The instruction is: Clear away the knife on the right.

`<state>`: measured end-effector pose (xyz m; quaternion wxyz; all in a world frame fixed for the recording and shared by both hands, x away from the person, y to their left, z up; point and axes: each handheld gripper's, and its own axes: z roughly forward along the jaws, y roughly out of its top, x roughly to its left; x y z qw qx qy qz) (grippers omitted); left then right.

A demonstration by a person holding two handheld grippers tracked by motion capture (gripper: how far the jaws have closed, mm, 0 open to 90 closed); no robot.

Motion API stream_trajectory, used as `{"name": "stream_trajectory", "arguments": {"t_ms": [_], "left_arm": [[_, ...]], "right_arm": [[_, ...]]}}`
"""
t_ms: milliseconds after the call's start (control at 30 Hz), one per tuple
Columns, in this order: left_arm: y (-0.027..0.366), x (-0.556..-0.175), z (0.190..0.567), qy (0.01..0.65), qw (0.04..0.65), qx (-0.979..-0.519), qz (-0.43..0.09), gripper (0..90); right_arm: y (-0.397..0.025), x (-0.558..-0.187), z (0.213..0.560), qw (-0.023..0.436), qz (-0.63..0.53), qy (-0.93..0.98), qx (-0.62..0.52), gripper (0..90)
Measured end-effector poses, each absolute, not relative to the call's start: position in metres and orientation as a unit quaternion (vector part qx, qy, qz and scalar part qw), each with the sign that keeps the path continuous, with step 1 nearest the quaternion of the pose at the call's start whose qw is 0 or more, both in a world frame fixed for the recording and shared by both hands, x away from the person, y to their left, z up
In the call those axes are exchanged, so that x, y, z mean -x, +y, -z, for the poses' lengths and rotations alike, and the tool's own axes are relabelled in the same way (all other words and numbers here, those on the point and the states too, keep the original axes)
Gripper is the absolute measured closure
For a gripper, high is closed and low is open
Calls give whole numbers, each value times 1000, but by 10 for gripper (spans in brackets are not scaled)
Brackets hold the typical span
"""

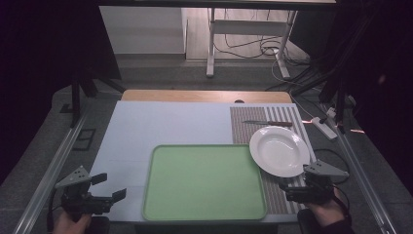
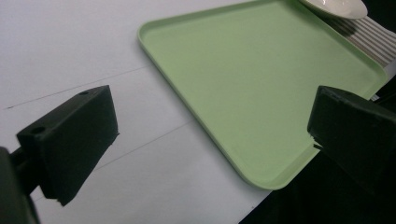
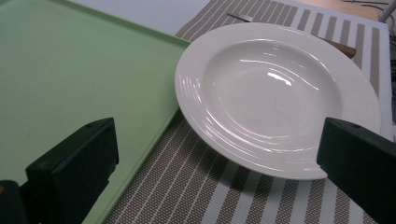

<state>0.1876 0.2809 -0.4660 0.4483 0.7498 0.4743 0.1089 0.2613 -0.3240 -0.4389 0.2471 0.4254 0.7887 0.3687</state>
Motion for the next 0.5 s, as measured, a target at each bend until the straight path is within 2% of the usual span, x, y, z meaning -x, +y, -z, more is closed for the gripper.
{"name": "stream_trajectory", "arguments": {"t_ms": [500], "left_arm": [[280, -188, 466, 472, 445, -753, -110, 28]], "right_arm": [[-323, -264, 440, 231, -362, 796, -426, 0]]}}
